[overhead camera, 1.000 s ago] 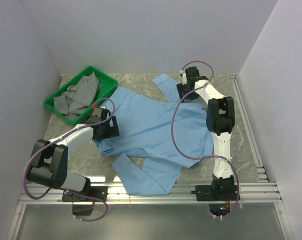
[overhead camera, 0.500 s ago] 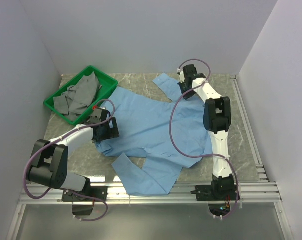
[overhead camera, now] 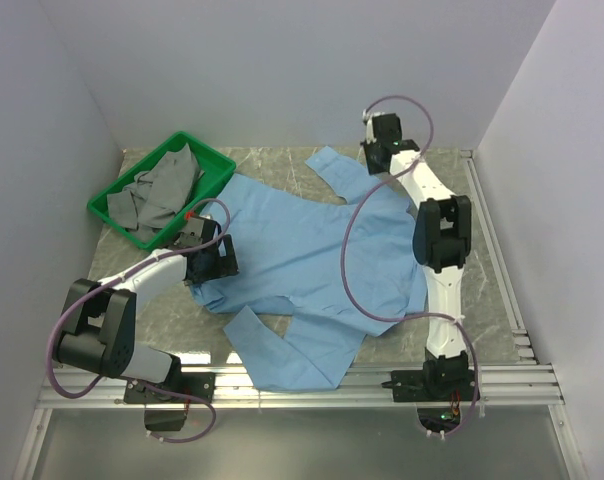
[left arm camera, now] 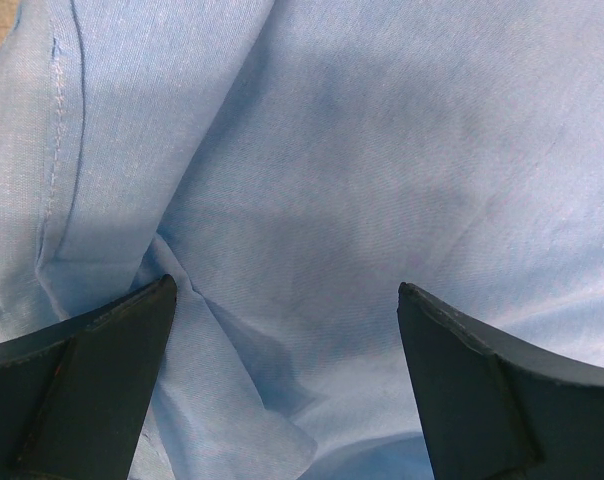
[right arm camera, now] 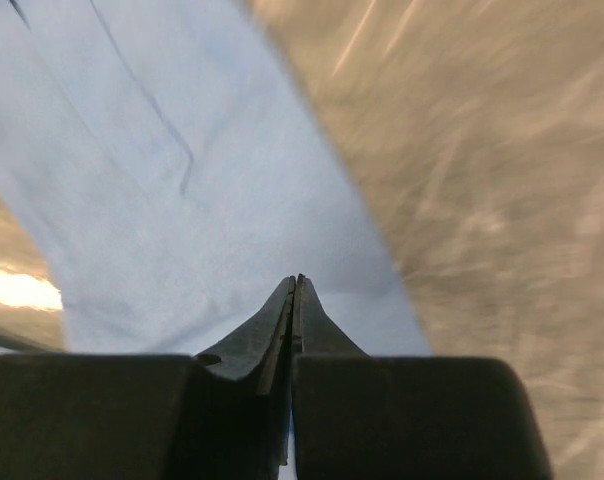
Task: Fold and stack the long sleeve shirts
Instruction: Flatten the shirt out
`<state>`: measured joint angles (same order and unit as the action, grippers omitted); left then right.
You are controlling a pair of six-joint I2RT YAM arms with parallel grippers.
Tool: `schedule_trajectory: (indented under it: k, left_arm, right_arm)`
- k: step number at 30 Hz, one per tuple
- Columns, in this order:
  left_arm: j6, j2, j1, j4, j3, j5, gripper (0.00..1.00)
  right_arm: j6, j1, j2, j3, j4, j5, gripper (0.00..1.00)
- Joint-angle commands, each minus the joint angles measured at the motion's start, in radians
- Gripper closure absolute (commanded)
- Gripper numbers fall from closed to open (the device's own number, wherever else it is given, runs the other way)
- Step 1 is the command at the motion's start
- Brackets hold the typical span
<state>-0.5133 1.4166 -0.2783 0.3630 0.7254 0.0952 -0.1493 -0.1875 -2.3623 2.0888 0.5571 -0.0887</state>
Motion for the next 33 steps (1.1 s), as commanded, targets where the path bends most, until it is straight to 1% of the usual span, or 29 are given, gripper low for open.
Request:
schedule_trajectory:
  k: [1, 4, 6, 8, 9, 11, 12, 14, 15, 18, 23, 28, 33]
  left_arm:
    - [-0.004, -0.016, -0.001, 0.002, -0.001, 0.012, 0.01]
    - [-0.005, -0.019, -0.001, -0.004, -0.001, 0.009, 0.01]
    - [-0.007, -0.021, -0.001, -0.01, -0.006, 0.005, 0.01]
    - [-0.007, -0.022, -0.001, -0.013, -0.007, -0.002, 0.01]
    - [-0.007, -0.019, -0.001, -0.015, -0.006, -0.005, 0.01]
    - [-0.005, -0.019, -0.001, -0.015, -0.007, -0.008, 0.01]
    - [-0.005, -0.022, -0.001, -0.016, -0.007, -0.011, 0.01]
    - [-0.004, -0.027, -0.001, -0.019, -0.009, -0.014, 0.01]
    - [-0.002, -0.028, -0.001, -0.019, -0.009, -0.014, 0.01]
    - [-0.002, -0.031, -0.001, -0.022, -0.012, -0.015, 0.01]
    - [-0.004, -0.033, -0.001, -0.029, -0.014, -0.022, 0.01]
    - [-0.002, -0.038, -0.001, -0.032, -0.018, -0.023, 0.01]
    - [-0.002, -0.039, -0.001, -0.03, -0.02, -0.023, 0.01]
  right_arm:
    - [0.028, 0.003, 0.207, 0.034, -0.212, -0.057, 1.0]
    - [0.036, 0.003, 0.239, 0.053, -0.24, -0.072, 1.0]
    - [0.04, 0.005, 0.235, 0.076, -0.229, -0.063, 1.0]
    - [0.042, 0.007, 0.198, 0.131, -0.165, -0.033, 1.0]
    - [0.045, 0.006, 0.18, 0.155, -0.131, -0.022, 0.91]
    - [0.053, 0.006, 0.138, 0.195, -0.041, 0.015, 0.79]
    - [0.063, 0.005, 0.132, 0.191, -0.022, 0.026, 0.59]
    - [0.076, 0.0, 0.135, 0.136, 0.006, 0.067, 0.39]
    - [0.089, -0.006, 0.141, 0.078, 0.004, 0.073, 0.27]
    - [0.099, -0.039, 0.166, -0.03, -0.011, 0.083, 0.15]
    - [0.053, -0.099, 0.141, -0.073, 0.01, 0.044, 0.13]
    - [-0.038, -0.182, 0.109, -0.096, 0.018, -0.077, 0.12]
    - [-0.133, -0.231, 0.063, -0.092, 0.046, -0.204, 0.15]
